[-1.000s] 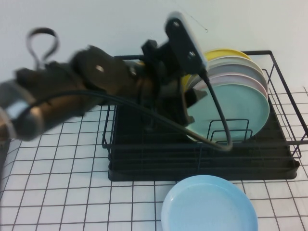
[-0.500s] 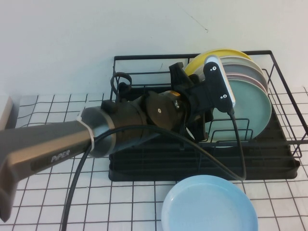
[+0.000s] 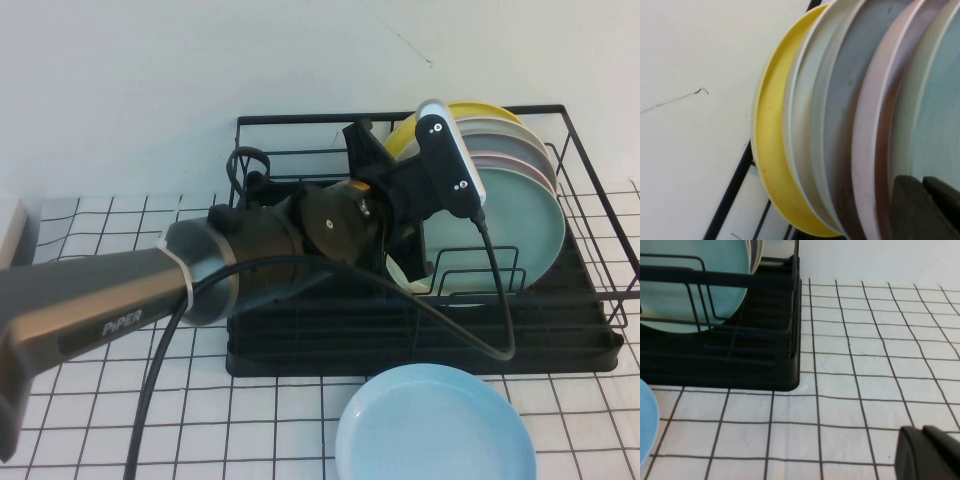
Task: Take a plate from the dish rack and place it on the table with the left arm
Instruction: Grasp the plate from the shelf
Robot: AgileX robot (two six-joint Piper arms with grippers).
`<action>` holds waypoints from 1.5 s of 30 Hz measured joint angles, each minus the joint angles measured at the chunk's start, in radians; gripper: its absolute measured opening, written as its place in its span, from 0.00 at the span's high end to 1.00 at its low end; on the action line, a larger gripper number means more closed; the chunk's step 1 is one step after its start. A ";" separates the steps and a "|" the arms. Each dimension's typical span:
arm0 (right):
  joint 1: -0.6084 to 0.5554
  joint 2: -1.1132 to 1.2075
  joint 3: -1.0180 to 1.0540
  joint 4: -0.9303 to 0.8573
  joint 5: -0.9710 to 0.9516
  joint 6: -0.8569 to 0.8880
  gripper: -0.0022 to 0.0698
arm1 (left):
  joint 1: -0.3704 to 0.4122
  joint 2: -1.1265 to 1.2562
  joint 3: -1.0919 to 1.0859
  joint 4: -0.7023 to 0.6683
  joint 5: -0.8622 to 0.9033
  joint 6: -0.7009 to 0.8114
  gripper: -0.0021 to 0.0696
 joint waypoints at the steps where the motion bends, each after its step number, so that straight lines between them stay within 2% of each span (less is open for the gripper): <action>1: 0.000 0.000 0.000 0.000 0.000 0.000 0.97 | 0.000 -0.005 0.000 -0.004 0.005 0.000 0.96; 12: 0.000 0.000 0.000 0.000 0.000 0.000 0.97 | 0.000 -0.032 0.002 -0.143 0.073 0.000 0.95; 15: 0.000 0.000 0.000 0.000 0.000 0.000 0.97 | 0.000 -0.032 0.002 -0.150 0.086 0.000 0.87; 21: 0.000 0.000 0.000 0.000 0.000 0.000 0.97 | 0.000 -0.032 0.002 -0.152 0.089 0.000 0.59; 25: 0.000 0.000 0.000 0.000 0.000 0.000 0.97 | 0.000 -0.032 0.002 -0.154 0.089 0.000 0.52; 31: 0.000 0.000 0.000 0.000 0.000 0.000 0.97 | 0.000 -0.032 0.002 -0.150 0.087 0.000 0.56; 39: 0.000 0.000 0.000 0.000 0.000 0.000 0.97 | 0.000 0.006 -0.023 -0.148 0.084 0.002 0.68; 41: 0.000 0.000 0.000 0.000 0.000 0.000 0.97 | 0.000 0.006 -0.025 -0.148 0.084 0.004 0.73; 45: 0.000 0.000 0.000 0.000 0.000 0.000 0.97 | 0.000 0.006 -0.030 -0.148 0.078 0.031 0.90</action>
